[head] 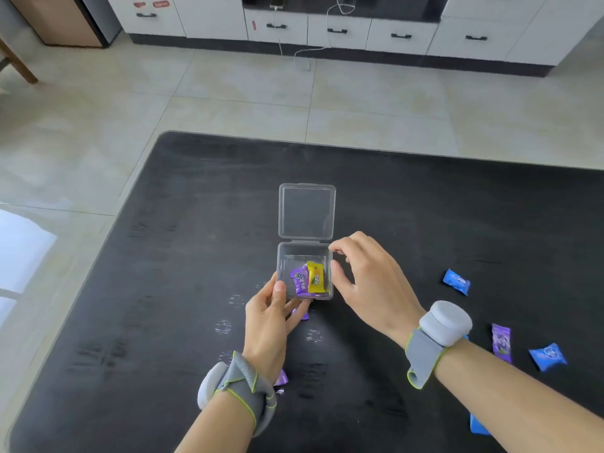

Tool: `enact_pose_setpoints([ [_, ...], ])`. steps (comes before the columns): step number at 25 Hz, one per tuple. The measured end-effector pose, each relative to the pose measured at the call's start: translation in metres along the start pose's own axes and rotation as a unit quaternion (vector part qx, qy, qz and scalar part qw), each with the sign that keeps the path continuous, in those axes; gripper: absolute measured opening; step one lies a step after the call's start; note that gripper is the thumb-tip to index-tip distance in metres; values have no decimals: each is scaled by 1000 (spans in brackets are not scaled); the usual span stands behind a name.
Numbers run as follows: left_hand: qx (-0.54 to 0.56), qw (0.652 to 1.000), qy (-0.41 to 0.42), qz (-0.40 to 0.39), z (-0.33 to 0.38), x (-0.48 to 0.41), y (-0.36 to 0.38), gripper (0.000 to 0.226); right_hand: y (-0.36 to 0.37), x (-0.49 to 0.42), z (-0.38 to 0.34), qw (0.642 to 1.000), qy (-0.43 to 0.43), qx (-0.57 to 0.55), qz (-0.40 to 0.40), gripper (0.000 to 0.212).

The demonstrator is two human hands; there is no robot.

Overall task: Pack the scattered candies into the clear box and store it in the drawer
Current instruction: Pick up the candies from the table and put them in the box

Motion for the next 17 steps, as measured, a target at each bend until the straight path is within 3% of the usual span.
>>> enact_pose_setpoints([
  [9, 19, 1000, -13, -13, -23, 5, 27, 34, -10, 63, 111, 991, 124, 49, -35, 24],
  [17, 9, 998, -41, -41, -65, 7, 80, 35, -22, 106, 179, 982, 172, 69, -41, 29],
])
Point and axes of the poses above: each hand's wrist, its own x-axis away from the middle knuckle, its own y-axis out of the palm, z = x × y, the point moved 8 cm from there along -x, towards the middle knuckle, and after that the axes turned 7 degrees about -y, right-handed, at the moved point
